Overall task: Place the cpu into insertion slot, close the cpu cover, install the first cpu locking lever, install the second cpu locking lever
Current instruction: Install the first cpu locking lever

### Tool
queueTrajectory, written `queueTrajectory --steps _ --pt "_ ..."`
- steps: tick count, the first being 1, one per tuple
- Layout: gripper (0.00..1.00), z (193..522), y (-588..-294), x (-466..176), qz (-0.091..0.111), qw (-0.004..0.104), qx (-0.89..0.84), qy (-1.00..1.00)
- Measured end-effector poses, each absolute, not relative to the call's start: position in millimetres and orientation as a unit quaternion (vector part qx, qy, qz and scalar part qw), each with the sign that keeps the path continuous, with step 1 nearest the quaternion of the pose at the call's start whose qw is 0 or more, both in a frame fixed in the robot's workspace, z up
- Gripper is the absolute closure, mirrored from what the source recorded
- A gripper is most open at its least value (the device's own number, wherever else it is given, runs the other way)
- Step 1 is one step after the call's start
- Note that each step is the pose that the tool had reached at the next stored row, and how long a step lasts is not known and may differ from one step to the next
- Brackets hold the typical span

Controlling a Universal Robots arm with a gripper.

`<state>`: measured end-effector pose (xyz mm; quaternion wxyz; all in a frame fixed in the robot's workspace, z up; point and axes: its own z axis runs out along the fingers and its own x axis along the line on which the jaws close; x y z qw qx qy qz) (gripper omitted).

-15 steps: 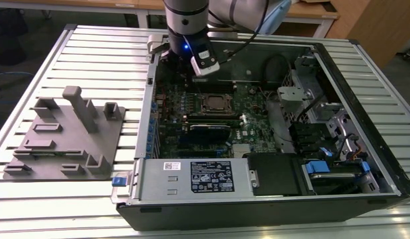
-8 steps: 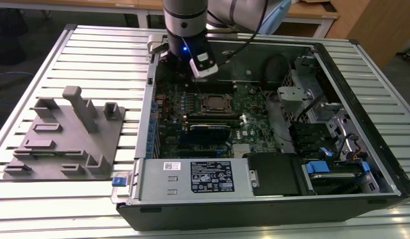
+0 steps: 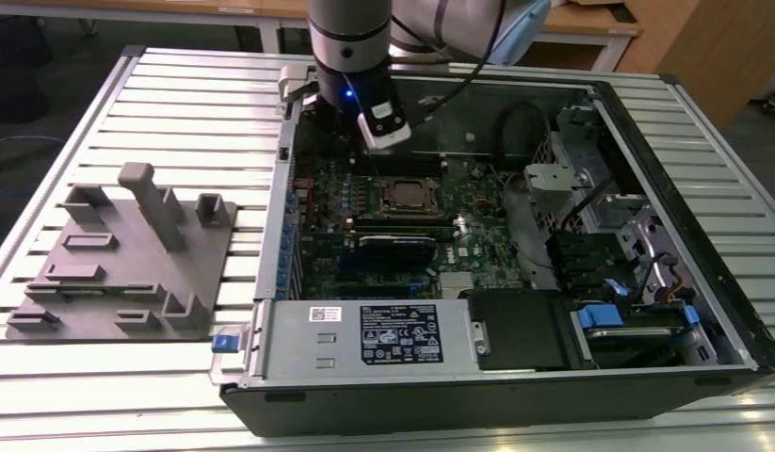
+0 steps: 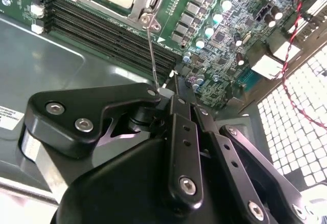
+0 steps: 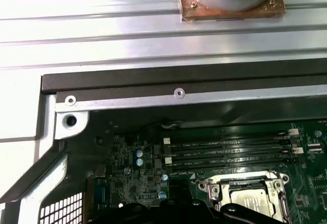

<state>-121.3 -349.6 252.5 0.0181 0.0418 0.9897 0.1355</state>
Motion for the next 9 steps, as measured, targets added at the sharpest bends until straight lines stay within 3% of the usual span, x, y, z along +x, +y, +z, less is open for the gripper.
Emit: queueTrajectory --steps 3,9 --pt "0.89 251.2 -349.7 -121.5 0.145 0.018 0.042 0.988" --pt "0.89 250.4 -349.7 -120.0 0.145 0.018 0.042 0.988"
